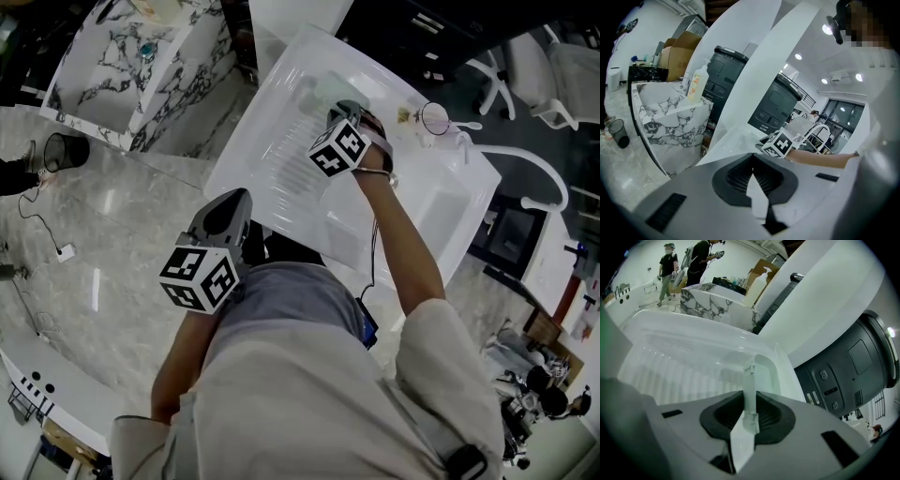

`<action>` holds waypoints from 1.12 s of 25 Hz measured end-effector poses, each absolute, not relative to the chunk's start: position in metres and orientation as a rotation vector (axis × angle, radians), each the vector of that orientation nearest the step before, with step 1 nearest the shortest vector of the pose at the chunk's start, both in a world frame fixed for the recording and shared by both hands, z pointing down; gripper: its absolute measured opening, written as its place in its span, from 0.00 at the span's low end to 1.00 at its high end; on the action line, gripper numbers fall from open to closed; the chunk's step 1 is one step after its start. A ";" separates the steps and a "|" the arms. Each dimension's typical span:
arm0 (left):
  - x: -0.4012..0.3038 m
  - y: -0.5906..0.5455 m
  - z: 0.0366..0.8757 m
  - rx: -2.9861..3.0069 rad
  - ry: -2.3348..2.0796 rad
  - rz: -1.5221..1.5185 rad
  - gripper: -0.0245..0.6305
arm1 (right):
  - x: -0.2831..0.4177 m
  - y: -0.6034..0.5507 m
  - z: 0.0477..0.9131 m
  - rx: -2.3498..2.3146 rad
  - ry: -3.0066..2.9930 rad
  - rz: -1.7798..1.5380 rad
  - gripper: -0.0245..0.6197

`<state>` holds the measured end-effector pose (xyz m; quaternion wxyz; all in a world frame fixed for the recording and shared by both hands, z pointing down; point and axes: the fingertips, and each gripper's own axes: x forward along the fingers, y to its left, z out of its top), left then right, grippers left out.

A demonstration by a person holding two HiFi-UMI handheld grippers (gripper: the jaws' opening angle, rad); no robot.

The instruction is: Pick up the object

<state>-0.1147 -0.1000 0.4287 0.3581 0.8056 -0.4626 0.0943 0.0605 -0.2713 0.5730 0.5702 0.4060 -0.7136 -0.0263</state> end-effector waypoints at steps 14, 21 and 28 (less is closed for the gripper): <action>-0.108 -0.095 0.426 2.089 -1.197 0.223 0.04 | 0.062 -0.249 0.566 0.969 -1.719 0.008 0.16; -0.105 -0.094 0.423 2.098 -1.195 0.207 0.04 | 0.061 -0.236 0.561 0.979 -1.748 0.054 0.16; -0.101 -0.089 0.422 2.113 -1.180 0.199 0.04 | 0.056 -0.221 0.556 0.983 -1.786 0.107 0.16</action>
